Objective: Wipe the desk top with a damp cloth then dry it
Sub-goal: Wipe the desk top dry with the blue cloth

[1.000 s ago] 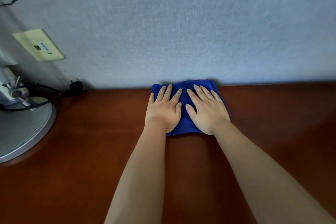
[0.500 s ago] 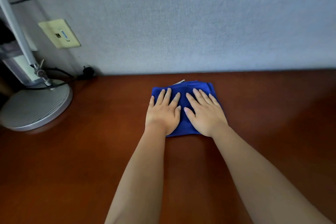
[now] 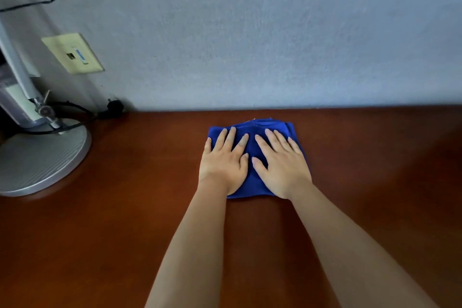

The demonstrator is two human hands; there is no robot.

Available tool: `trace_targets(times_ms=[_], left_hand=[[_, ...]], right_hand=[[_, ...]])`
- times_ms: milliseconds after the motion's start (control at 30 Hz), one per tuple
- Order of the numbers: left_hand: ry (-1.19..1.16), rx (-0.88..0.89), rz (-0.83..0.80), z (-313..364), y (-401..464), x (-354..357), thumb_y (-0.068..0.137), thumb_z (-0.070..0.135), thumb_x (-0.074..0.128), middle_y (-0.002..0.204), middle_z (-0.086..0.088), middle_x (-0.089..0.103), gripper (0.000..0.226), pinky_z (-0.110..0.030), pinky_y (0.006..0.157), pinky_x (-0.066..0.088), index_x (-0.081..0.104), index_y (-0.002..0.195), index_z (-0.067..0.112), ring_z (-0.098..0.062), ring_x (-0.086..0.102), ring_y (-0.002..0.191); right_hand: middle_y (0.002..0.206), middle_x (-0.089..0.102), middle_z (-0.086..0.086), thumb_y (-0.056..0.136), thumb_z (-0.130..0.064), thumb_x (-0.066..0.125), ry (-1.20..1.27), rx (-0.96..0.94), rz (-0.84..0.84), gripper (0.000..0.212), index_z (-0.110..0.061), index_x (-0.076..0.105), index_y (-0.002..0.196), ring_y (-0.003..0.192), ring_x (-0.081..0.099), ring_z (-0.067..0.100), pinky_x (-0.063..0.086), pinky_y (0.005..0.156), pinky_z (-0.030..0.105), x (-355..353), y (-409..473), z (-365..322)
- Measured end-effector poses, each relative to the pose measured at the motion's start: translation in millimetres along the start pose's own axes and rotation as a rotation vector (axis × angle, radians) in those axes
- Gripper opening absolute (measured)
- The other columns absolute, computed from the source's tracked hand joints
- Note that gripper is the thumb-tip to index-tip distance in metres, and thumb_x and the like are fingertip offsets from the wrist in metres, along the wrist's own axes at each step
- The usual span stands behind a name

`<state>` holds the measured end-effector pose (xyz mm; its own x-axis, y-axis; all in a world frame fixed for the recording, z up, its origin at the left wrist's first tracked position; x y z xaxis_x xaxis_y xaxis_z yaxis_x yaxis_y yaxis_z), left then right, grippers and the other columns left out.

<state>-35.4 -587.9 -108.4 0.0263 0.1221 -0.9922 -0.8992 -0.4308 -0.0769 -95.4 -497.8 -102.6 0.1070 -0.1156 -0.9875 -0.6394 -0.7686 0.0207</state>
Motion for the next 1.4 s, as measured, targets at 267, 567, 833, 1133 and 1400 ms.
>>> trace_targets(times_ms=[267, 567, 833, 1133, 1400], left_hand=[[-0.012, -0.020, 0.017, -15, 74, -9, 0.103, 0.040, 0.015, 0.163, 0.002, -0.006, 0.053, -0.043, 0.121, -0.004, 0.001, 0.154, 0.034, -0.015, -0.011, 0.148], [-0.013, -0.021, 0.012, -14, 68, -8, 0.104, 0.040, 0.014, 0.163, 0.002, -0.007, 0.053, -0.042, 0.121, -0.004, 0.000, 0.154, 0.033, -0.015, -0.011, 0.148], [-0.025, 0.011, -0.008, -2, 17, -1, 0.104, 0.040, 0.013, 0.162, 0.001, -0.009, 0.053, -0.042, 0.119, -0.006, 0.000, 0.154, 0.031, -0.016, -0.013, 0.148], [-0.035, 0.022, -0.001, -6, 40, -4, 0.104, 0.040, 0.015, 0.162, 0.003, -0.008, 0.053, -0.042, 0.120, -0.006, 0.001, 0.154, 0.032, -0.014, -0.012, 0.148], [-0.046, -0.005, 0.020, -18, 84, -10, 0.104, 0.039, 0.015, 0.163, 0.002, -0.005, 0.053, -0.042, 0.120, -0.005, 0.003, 0.154, 0.031, -0.014, -0.011, 0.148]], right_hand=[[0.162, 0.000, -0.002, 0.099, -0.051, 0.020, 0.001, -0.003, 0.006, 0.061, -0.027, 0.008, 0.154, 0.148, -0.005, 0.012, -0.005, 0.120, 0.034, 0, 74, 20], [0.162, 0.000, 0.000, 0.100, -0.050, 0.019, 0.013, -0.002, 0.002, 0.060, -0.026, 0.009, 0.154, 0.148, -0.005, 0.013, -0.005, 0.120, 0.033, -2, 70, 20], [0.162, -0.002, -0.001, 0.100, -0.050, 0.020, 0.010, 0.011, 0.000, 0.060, -0.026, 0.008, 0.154, 0.148, -0.006, 0.013, -0.006, 0.119, 0.032, -1, 16, 8], [0.162, -0.002, -0.002, 0.099, -0.051, 0.020, 0.001, 0.023, 0.000, 0.061, -0.028, 0.007, 0.154, 0.148, -0.007, 0.012, -0.006, 0.119, 0.032, 1, 35, 14], [0.162, 0.002, -0.002, 0.099, -0.051, 0.022, -0.012, 0.017, 0.014, 0.060, -0.027, 0.010, 0.153, 0.148, -0.003, 0.012, -0.002, 0.120, 0.033, 0, 87, 23]])
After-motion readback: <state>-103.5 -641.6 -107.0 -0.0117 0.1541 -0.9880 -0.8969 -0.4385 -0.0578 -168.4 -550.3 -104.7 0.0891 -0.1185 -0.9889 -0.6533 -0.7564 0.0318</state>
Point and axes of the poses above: each hand's wrist, its own y-axis towards the middle knuckle, its own x-axis out of the palm, z = x × y, the point moved 10 cm from there along y, towards the middle knuckle
